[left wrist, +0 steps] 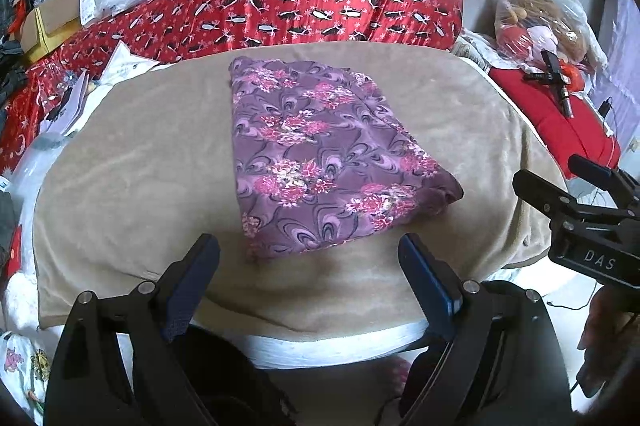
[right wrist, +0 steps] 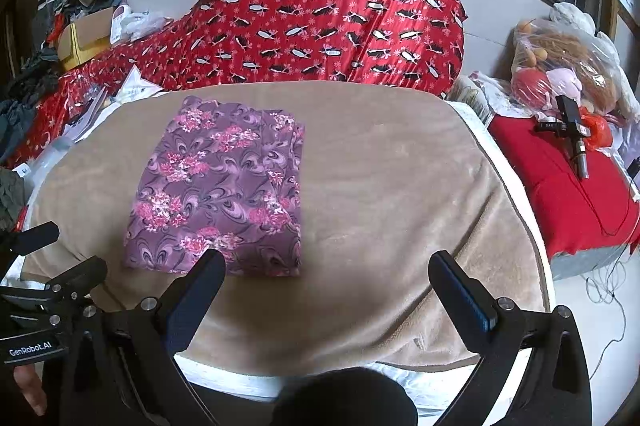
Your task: Fold small clothes
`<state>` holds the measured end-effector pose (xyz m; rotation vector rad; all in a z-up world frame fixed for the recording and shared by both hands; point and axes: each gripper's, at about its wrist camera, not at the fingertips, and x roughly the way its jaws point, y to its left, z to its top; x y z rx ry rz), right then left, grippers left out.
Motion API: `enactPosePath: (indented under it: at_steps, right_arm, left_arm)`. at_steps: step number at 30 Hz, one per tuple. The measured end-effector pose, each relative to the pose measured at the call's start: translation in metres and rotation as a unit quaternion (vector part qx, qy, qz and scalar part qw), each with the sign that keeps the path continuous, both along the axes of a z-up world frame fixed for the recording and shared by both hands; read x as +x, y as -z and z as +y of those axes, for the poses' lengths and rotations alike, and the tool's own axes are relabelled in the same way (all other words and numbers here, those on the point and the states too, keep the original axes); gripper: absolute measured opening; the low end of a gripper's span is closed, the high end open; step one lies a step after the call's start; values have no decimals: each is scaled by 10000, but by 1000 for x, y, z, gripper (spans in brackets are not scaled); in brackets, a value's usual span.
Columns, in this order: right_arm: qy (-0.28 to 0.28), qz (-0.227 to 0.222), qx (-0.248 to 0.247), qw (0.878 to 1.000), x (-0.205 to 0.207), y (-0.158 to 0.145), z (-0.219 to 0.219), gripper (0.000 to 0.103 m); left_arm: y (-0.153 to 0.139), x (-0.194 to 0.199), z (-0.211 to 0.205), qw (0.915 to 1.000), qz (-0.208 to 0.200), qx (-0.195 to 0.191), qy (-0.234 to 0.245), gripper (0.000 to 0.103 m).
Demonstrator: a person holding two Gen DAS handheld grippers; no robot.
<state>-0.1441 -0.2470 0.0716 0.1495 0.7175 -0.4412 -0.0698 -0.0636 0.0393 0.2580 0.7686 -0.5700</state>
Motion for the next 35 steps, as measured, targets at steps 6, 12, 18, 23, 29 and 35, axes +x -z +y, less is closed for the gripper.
enactPosePath:
  at_steps: [6,12,18,23,29,35]
  right_arm:
    - [-9,2,0,10000,0,0,-1,102]
    - [13,5,31,10000,-2,0,-2,102]
    - [67,0,46,10000,-3,1,-2,102]
    - [123,9,71,9999,-3,2,0,102]
    - [153,17,86,9998,-3,2,1,102]
    - [185,50,117,9997,-2,6,1,102]
  left_arm:
    - [-4,0,-1,9999,94,-132,26,92]
    - [-8,-4,-2,9998,17,-195,58,92]
    - [-6,-4,-2,9999,55,-123,35,92]
    - [-4,-3,-2,9999,106,-98,36,92]
    - [-3,-2,-3,9999,121,-82,42,92]
    - [1,0,-3,9998,170,-56,47,92]
